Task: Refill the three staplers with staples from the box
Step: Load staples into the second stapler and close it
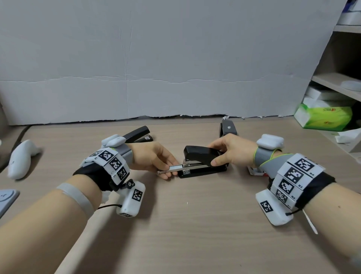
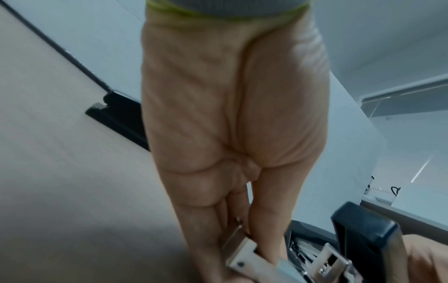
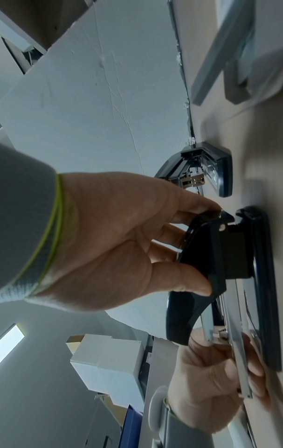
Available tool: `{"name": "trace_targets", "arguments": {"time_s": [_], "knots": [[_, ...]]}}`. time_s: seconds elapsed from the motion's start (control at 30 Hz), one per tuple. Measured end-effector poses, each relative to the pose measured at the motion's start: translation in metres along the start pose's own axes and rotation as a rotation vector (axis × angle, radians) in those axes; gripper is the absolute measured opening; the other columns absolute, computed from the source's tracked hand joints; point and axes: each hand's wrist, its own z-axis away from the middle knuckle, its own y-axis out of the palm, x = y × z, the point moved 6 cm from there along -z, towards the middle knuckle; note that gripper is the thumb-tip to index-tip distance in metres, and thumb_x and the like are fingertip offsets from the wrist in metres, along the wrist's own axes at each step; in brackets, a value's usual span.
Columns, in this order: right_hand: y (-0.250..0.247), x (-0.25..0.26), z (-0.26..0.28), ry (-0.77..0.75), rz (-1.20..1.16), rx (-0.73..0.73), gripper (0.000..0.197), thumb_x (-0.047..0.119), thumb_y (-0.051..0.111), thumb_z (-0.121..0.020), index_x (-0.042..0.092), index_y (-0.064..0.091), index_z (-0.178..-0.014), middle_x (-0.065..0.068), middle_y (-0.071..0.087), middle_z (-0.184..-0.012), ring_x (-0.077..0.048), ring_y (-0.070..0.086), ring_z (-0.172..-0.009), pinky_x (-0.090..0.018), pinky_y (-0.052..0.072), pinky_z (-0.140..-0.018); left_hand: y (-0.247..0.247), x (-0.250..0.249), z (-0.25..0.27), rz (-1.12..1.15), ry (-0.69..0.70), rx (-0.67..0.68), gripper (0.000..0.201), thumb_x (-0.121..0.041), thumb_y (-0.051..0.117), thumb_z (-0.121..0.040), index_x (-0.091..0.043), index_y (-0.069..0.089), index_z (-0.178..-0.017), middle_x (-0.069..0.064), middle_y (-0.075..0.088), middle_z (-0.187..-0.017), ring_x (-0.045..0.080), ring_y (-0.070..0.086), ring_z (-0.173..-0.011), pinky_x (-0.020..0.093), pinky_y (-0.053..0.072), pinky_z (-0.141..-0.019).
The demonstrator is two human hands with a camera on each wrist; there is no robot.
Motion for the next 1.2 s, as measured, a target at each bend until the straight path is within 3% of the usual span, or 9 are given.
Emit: {"name": "trace_targets", "arguments": {"time_s": [0.17, 0.27, 0.4, 0.63, 0.8, 0.93, 1.0, 1.1, 1.2], "knots": [[0.0, -0.003, 0.0, 0.011, 0.002, -0.009, 0.035, 0.006, 0.076, -0.079, 0.02, 0.072, -0.11, 0.011, 0.074, -0.093, -0.003, 0.063, -0.077, -0.015, 0.048, -0.076, -0.006, 0.002, 0.005, 0.041, 0.008, -0.051, 0.03, 0.009, 0.051, -0.092, 0.01, 0.061, -0.12, 0.021, 0.067, -0.099, 0.022, 0.068, -0.083, 0.03, 0.058, -0.081], [0.0, -0.003, -0.001, 0.011, -0.003, -0.011, 0.033, 0.005, 0.076, -0.078, 0.021, 0.072, -0.107, 0.013, 0.074, -0.089, -0.002, 0.063, -0.074, -0.015, 0.047, -0.074, -0.017, 0.01, 0.019, -0.013, -0.025, -0.171, 0.032, -0.009, 0.065, -0.088, 0.005, 0.065, -0.117, 0.016, 0.068, -0.09, 0.022, 0.067, -0.08, 0.03, 0.06, -0.074], [0.0, -0.002, 0.0, 0.011, -0.005, -0.01, 0.034, 0.005, 0.076, -0.079, 0.018, 0.072, -0.109, 0.01, 0.074, -0.091, -0.006, 0.063, -0.076, -0.014, 0.047, -0.072, -0.02, 0.017, 0.032, -0.139, -0.027, -0.293, 0.027, -0.006, 0.073, -0.081, 0.001, 0.068, -0.107, 0.018, 0.07, -0.083, 0.025, 0.068, -0.07, 0.031, 0.059, -0.064], [0.001, -0.001, 0.0, 0.02, 0.004, -0.055, 0.031, 0.004, 0.076, -0.079, 0.017, 0.072, -0.106, 0.01, 0.071, -0.084, 0.001, 0.06, -0.068, -0.005, 0.042, -0.063, -0.027, 0.013, 0.032, -0.263, 0.01, -0.636, 0.02, -0.011, 0.078, -0.08, 0.004, 0.07, -0.09, 0.016, 0.073, -0.071, 0.025, 0.071, -0.061, 0.037, 0.063, -0.068], [0.002, -0.001, -0.003, 0.057, 0.039, -0.108, 0.028, 0.007, 0.077, -0.079, 0.016, 0.072, -0.105, 0.006, 0.069, -0.081, -0.01, 0.058, -0.069, -0.018, 0.044, -0.066, -0.023, 0.008, 0.032, -0.218, -0.019, -0.84, 0.018, -0.014, 0.077, -0.081, 0.003, 0.072, -0.079, 0.013, 0.074, -0.066, 0.025, 0.072, -0.059, 0.036, 0.063, -0.068], [0.002, -0.006, -0.007, 0.099, 0.065, -0.175, 0.025, 0.014, 0.079, -0.076, 0.019, 0.074, -0.099, -0.003, 0.072, -0.087, -0.018, 0.061, -0.074, -0.031, 0.051, -0.075, -0.007, 0.008, 0.019, 0.144, 0.007, -0.814, 0.015, -0.002, 0.062, -0.091, 0.01, 0.067, -0.1, 0.02, 0.07, -0.083, 0.023, 0.066, -0.063, 0.034, 0.061, -0.061], [0.001, -0.008, -0.008, 0.114, 0.073, -0.195, 0.022, 0.016, 0.08, -0.075, 0.023, 0.073, -0.095, -0.004, 0.074, -0.089, -0.021, 0.063, -0.076, -0.036, 0.053, -0.08, 0.001, 0.012, 0.015, 0.292, 0.001, -0.753, 0.014, 0.004, 0.057, -0.093, 0.002, 0.067, -0.102, 0.02, 0.066, -0.094, 0.023, 0.064, -0.072, 0.034, 0.062, -0.058], [0.001, -0.009, -0.01, 0.124, 0.083, -0.203, 0.023, 0.017, 0.081, -0.074, 0.024, 0.073, -0.094, -0.005, 0.075, -0.092, -0.027, 0.069, -0.086, -0.039, 0.056, -0.085, 0.005, 0.018, 0.012, 0.357, -0.016, -0.648, 0.028, 0.01, 0.057, -0.087, -0.01, 0.07, -0.102, 0.011, 0.058, -0.096, 0.021, 0.057, -0.085, 0.03, 0.057, -0.062], [0.001, -0.01, -0.011, 0.133, 0.091, -0.206, 0.025, 0.017, 0.081, -0.074, 0.022, 0.073, -0.097, -0.004, 0.075, -0.093, -0.027, 0.07, -0.089, -0.04, 0.056, -0.087, 0.012, 0.016, 0.005, 0.289, -0.035, -0.609, 0.037, 0.01, 0.054, -0.087, -0.013, 0.07, -0.111, 0.006, 0.055, -0.093, 0.017, 0.054, -0.08, 0.026, 0.051, -0.062]]}}
